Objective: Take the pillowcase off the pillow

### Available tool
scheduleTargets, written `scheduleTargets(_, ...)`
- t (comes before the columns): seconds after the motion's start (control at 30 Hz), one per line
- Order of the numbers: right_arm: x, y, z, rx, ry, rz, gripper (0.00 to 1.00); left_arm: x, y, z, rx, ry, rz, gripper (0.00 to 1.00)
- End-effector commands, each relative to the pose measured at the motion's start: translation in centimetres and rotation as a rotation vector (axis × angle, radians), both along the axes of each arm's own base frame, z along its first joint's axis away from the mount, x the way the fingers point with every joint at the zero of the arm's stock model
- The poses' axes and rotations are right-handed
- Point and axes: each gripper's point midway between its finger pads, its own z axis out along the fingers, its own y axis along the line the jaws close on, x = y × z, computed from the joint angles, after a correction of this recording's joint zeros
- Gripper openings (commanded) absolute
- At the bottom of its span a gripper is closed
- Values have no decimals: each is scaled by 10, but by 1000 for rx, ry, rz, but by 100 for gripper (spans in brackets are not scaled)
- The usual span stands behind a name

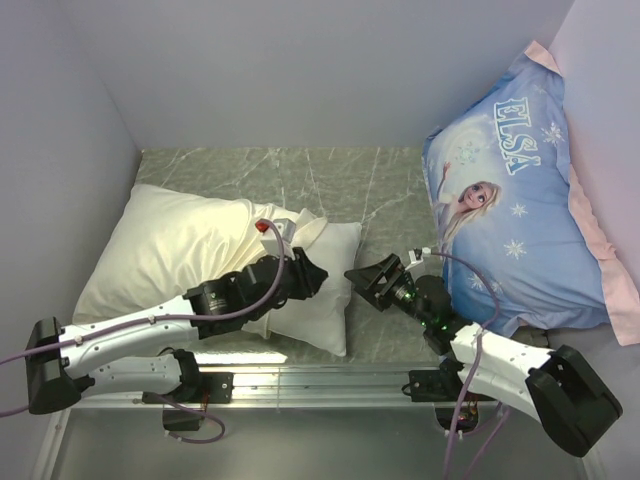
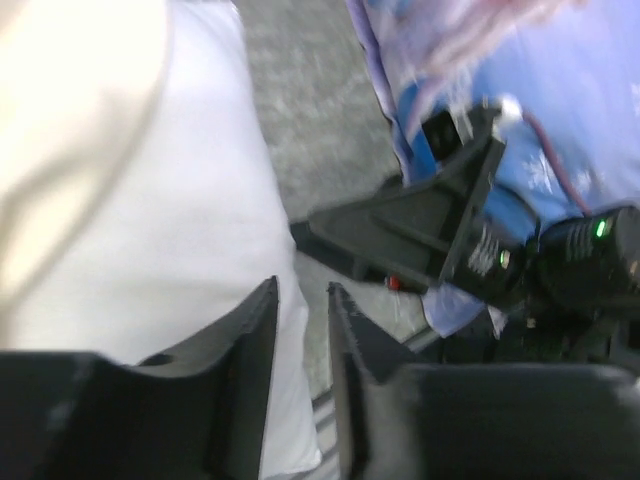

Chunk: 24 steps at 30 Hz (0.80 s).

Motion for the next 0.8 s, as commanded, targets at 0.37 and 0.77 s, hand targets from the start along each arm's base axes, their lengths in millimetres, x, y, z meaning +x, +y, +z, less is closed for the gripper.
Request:
scheduleTargets(0.37,6,23,5,39,-170,43,100,37,22,-81,281,99,183,1)
scheduleTargets(0.77,3,45,-15,117,-147,88,100,30,19,-107,268,171,127,0)
